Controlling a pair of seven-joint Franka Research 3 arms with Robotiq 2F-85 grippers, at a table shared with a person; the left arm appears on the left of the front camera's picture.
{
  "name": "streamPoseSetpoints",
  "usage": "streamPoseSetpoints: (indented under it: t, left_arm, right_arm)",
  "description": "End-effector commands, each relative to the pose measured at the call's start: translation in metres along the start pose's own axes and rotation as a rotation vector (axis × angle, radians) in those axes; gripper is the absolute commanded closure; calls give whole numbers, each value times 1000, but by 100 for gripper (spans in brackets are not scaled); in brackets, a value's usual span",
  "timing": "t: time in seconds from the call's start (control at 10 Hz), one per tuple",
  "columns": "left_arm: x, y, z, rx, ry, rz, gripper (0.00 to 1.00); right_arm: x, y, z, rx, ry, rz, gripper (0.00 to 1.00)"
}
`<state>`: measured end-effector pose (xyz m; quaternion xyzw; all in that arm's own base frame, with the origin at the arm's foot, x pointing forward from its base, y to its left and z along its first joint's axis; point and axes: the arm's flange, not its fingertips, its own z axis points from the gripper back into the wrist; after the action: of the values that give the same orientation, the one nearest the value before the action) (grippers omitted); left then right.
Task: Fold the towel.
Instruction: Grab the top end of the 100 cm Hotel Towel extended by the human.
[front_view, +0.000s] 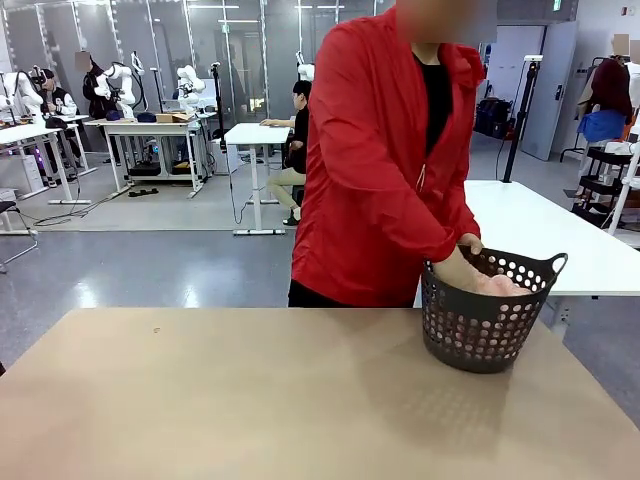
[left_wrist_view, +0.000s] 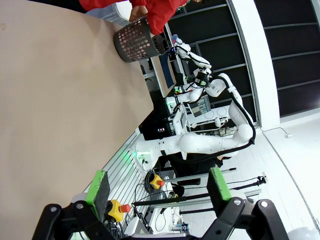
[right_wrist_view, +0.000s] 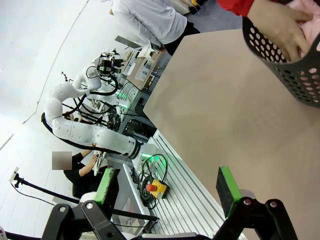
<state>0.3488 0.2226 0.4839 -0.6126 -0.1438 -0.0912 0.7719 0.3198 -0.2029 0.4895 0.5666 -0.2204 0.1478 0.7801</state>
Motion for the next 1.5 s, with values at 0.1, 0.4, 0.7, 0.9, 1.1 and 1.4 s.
streamPoseSetpoints:
  t: [0.1,0.4,0.7,0.9,1.1,1.4]
  left_arm:
    - [0,0,1,-12,2,-9,0]
    - [0,0,1,-12,2,-9,0]
    - [0,0,1,-12,2,-9,0]
    - [0,0,1,-12,2,-9,0]
    - [0,0,1,-12,2,-9,0]
    - [0,0,1,-12,2,-9,0]
  right_arm:
    - [2,0,1,14,-8,22,0]
    - [2,0,1,14,-8,22,0]
    - [2,0,1,14,-8,22,0]
    - [2,0,1,14,-8,22,0]
    - [2,0,1,14,-8,22,0]
    - [2,0,1,14,-8,22,0]
